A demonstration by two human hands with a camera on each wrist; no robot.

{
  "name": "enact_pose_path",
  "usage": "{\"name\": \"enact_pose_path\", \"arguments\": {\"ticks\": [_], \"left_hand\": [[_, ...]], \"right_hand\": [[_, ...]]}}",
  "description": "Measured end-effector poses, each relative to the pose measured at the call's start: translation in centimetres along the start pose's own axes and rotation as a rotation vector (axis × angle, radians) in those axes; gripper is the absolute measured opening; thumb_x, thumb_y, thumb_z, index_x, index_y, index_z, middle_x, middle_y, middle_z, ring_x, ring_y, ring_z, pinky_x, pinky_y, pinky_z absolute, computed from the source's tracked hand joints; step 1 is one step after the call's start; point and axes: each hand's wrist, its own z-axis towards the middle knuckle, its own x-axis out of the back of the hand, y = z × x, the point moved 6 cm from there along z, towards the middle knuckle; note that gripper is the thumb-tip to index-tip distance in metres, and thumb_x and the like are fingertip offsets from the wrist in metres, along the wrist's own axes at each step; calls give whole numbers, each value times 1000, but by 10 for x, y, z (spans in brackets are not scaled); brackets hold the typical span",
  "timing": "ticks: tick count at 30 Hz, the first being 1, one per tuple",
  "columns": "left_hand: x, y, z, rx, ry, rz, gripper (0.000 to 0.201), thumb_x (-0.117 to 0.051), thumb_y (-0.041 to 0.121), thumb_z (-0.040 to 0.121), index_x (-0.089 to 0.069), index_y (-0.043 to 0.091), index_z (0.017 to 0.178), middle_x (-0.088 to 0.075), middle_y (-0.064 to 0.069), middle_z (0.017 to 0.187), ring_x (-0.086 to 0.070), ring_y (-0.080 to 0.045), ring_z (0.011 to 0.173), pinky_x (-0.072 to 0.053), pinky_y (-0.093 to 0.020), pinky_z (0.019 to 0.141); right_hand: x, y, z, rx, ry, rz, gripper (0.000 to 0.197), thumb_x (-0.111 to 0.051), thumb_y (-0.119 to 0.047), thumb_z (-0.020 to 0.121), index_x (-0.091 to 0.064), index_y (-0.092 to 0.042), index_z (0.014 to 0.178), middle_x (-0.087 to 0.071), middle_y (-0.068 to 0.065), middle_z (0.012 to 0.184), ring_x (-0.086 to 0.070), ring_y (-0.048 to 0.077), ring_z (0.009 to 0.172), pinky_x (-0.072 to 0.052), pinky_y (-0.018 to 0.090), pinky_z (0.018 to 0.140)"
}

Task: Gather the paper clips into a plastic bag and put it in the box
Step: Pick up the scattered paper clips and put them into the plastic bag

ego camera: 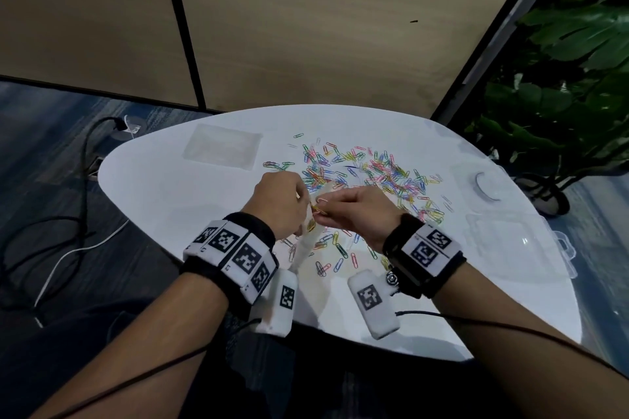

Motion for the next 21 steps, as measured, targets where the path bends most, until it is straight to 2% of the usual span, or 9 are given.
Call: {"name": "enact_pose_path", "arguments": {"ticks": [2,4,6,9,12,15,17,19,21], "left_hand": [[-5,1,-1,16,-27,-68,8,-59,9,100,-64,6,95,-74,-19,83,-75,-31,57,-66,-45,66],[-9,4,-2,16,-50,-121,6,-58,6,100,-63,2,99,-73,-23,84,-71,-30,53,-65,-41,61],[-11,8,-3,-8,-60,-138,6,-56,5,101,-62,2,100,-73,-25,82,-70,-29,52,-64,-37,58],[-12,12,-3,-22,-65,-158,9,-54,5,102,-62,1,100,-73,-23,79,-70,-27,54,-67,-42,65],[-11,12,-2,-31,-45,-126,9,-54,4,101,-63,3,98,-72,-18,79,-71,-27,53,-66,-47,67],[-7,8,1,-32,-9,-97,10,-55,5,101,-64,6,96,-73,-19,82,-76,-32,60,-66,-50,67],[-2,5,3,-22,10,-102,15,-55,6,101,-62,12,88,-72,-19,82,-77,-35,62,-66,-50,66],[4,2,4,-11,17,-96,23,-55,6,101,-58,18,81,-72,-19,82,-77,-35,63,-66,-48,66],[8,2,2,-10,15,-71,24,-56,7,101,-57,19,80,-72,-18,84,-77,-35,63,-66,-47,67]], "right_hand": [[3,5,4,38,82,-137,21,-70,3,80,-69,6,101,-72,21,93,-73,23,79,-60,33,83],[4,4,6,102,115,-367,41,-73,-7,66,-72,-3,106,-75,13,92,-73,22,87,-58,40,88],[3,-1,3,182,123,-611,34,-71,-7,70,-75,-10,103,-75,4,80,-70,14,76,-59,30,80],[-2,-16,-8,334,132,-905,21,-64,-3,82,-79,-15,90,-70,-2,74,-64,8,66,-49,9,62],[-9,-17,-11,343,19,-1006,37,-53,4,81,-79,-21,91,-75,2,89,-70,14,82,-58,25,74],[3,-28,-11,291,-67,-691,35,-53,12,82,-75,-9,100,-75,9,98,-73,19,90,-59,29,81],[37,-34,-9,229,-17,-472,25,-60,11,85,-74,-5,99,-74,13,96,-72,29,89,-60,38,80],[85,-22,-5,119,101,-577,19,-70,-1,84,-72,-11,101,-72,14,98,-72,31,86,-61,42,77],[132,13,-7,-143,217,-890,33,-78,-10,79,-66,-12,110,-68,11,103,-71,24,78,-62,35,67]]}}
